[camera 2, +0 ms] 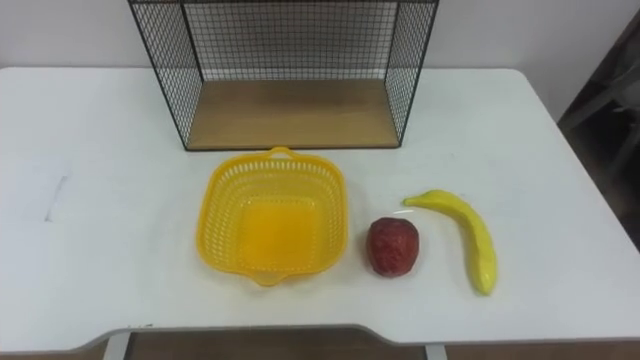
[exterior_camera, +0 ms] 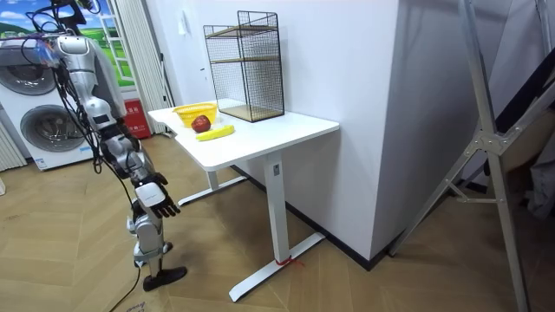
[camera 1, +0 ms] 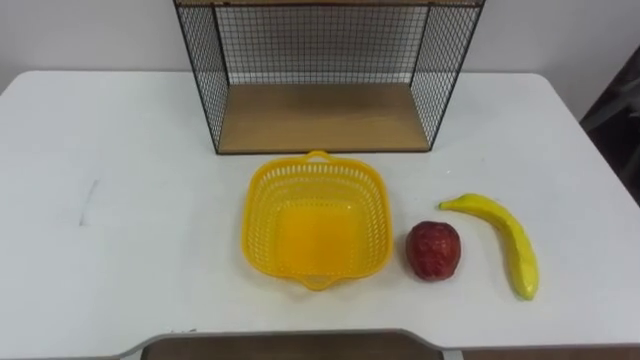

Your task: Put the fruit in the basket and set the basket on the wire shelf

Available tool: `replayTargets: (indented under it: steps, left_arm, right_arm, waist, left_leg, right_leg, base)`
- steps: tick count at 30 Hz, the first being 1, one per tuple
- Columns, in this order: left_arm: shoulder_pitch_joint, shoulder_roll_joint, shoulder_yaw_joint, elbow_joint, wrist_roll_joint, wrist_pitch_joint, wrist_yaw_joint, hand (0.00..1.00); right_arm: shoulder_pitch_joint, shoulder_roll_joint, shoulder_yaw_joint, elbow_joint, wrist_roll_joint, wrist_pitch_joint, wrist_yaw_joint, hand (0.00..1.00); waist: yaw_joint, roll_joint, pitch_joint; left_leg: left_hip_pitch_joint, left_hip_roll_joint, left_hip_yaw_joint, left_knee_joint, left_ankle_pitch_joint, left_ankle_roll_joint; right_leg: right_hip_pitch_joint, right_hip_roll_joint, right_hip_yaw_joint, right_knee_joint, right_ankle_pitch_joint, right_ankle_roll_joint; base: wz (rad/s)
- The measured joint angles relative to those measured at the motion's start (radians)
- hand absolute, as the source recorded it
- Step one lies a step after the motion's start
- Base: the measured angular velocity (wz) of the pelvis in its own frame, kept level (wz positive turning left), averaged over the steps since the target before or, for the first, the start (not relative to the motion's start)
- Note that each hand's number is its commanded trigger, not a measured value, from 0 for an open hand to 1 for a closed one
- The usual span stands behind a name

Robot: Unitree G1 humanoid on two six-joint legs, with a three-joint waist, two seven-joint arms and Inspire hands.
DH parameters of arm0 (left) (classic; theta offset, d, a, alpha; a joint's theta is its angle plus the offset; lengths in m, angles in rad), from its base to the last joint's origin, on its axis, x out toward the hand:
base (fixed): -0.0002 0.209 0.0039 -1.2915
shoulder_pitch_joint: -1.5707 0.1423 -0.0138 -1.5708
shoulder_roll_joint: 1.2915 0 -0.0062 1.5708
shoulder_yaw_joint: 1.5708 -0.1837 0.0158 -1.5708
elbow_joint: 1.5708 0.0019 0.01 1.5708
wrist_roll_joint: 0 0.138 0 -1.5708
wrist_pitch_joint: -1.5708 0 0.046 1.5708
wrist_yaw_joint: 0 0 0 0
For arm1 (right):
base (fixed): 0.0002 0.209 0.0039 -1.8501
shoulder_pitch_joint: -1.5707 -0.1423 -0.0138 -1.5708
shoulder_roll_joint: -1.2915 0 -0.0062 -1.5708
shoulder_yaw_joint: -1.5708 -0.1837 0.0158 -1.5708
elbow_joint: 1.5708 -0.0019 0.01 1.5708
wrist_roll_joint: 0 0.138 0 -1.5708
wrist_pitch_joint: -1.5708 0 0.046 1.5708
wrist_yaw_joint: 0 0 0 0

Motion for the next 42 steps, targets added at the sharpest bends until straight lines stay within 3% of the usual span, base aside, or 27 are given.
replayTargets:
  steps: [3,6,11,13,16,20,25,31,35,39,42]
  left_arm:
    - [0.006,0.0,0.001,0.0,0.0,0.0,0.0,0.0]
    - [0.011,-0.001,0.017,0.002,-0.019,0.0,0.018,0.0]
    - [0.032,-0.002,0.086,-0.007,-0.037,-0.014,0.023,0.0]
    - [0.05,0.0,0.127,-0.039,-0.039,-0.034,0.033,0.0]
    - [0.055,0.02,0.129,-0.048,-0.038,-0.063,0.058,0.0]
    - [0.052,0.033,0.129,-0.049,-0.036,-0.073,0.077,0.0]
    - [0.051,0.031,0.125,-0.061,-0.037,-0.074,0.076,0.0]
    - [0.054,0.034,0.104,-0.062,-0.038,-0.09,0.076,0.0]
    - [0.054,0.039,0.089,-0.062,-0.036,-0.092,0.076,0.0]
    - [0.049,0.042,0.065,-0.053,-0.038,-0.105,0.075,0.0]
    - [0.047,0.045,0.037,-0.02,-0.037,-0.113,0.075,0.0]
  right_arm:
    - [0.008,0.0,-0.015,0.013,0.101,0.012,-0.019,0.0]
    - [0.015,0.0,-0.093,0.011,0.174,0.021,-0.063,0.0]
    - [0.021,-0.003,-0.316,-0.088,0.432,0.019,-0.176,0.0]
    - [0.027,-0.005,-0.408,-0.191,0.501,-0.005,-0.241,0.0]
    - [0.042,-0.005,-0.484,-0.342,0.533,-0.044,-0.342,0.0]
    - [0.021,-0.007,-0.552,-0.478,0.529,-0.081,-0.489,0.0]
    - [0.018,-0.008,-0.553,-0.75,0.415,-0.127,-0.696,0.0]
    - [0.019,-0.012,-0.523,-1.006,0.204,-0.163,-0.86,0.0]
    - [0.019,-0.025,-0.469,-1.171,0.021,-0.169,-0.907,0.0]
    - [0.017,-0.074,-0.425,-1.285,-0.178,-0.19,-0.926,0.0]
    - [0.017,-0.078,-0.393,-1.367,-0.303,-0.193,-0.929,0.0]
  waist:
    - [-0.008,0.003,-0.0011]
    - [-0.028,0.003,-0.0012]
    - [-0.072,0.004,-0.0009]
    - [-0.09,0.004,-0.0012]
    - [-0.11,0.004,-0.0034]
    - [-0.117,0.001,-0.0065]
    - [-0.11,0.003,-0.0069]
    - [-0.106,-0.005,-0.0047]
    - [-0.1,-0.006,-0.0031]
    - [-0.088,-0.009,-0.0031]
    - [-0.076,-0.013,-0.0024]
  left_leg:
    - [0.003,0.0,-0.002,0.0,-0.002,0.001]
    - [0.005,0.0,-0.003,0.001,-0.002,0.001]
    - [0.019,0.0,0.016,-0.004,-0.003,0.001]
    - [0.019,0.0,0.021,-0.006,-0.003,0.002]
    - [0.018,-0.002,0.024,-0.005,-0.004,0.003]
    - [0.012,-0.003,0.031,-0.007,-0.003,0.003]
    - [0.002,-0.003,0.039,-0.006,-0.003,0.003]
    - [-0.017,-0.004,0.042,0.004,-0.002,0.004]
    - [-0.026,-0.004,0.048,0.004,-0.002,0.004]
    - [-0.024,-0.004,0.048,0.005,-0.002,0.004]
    - [-0.024,-0.004,0.048,0.004,-0.002,0.004]
  right_leg:
    - [0.003,0.001,0.002,0.001,0.0,0.0]
    - [0.003,0.0,0.004,0.012,0.0,0.0]
    - [0.001,0.001,0.017,0.017,-0.004,0.001]
    - [-0.003,0.002,0.029,0.021,-0.004,0.001]
    - [-0.013,0.0,0.032,0.033,-0.006,0.003]
    - [-0.021,0.0,0.032,0.037,-0.006,0.003]
    - [-0.039,0.0,0.033,0.05,-0.007,0.003]
    - [-0.063,-0.003,0.037,0.058,-0.013,0.003]
    - [-0.082,0.001,0.054,0.071,-0.016,0.003]
    - [-0.081,0.001,0.055,0.071,-0.015,0.003]
    - [-0.082,0.001,0.054,0.07,-0.015,0.003]
  base:
    - [-0.01]
    - [0.0]
    - [-0.11]
    - [-0.09]
    - [-0.05]
    - [-0.06]
    - [-0.02]
    - [-0.01]
    - [-0.08]
    - [-0.01]
    - [-0.01]
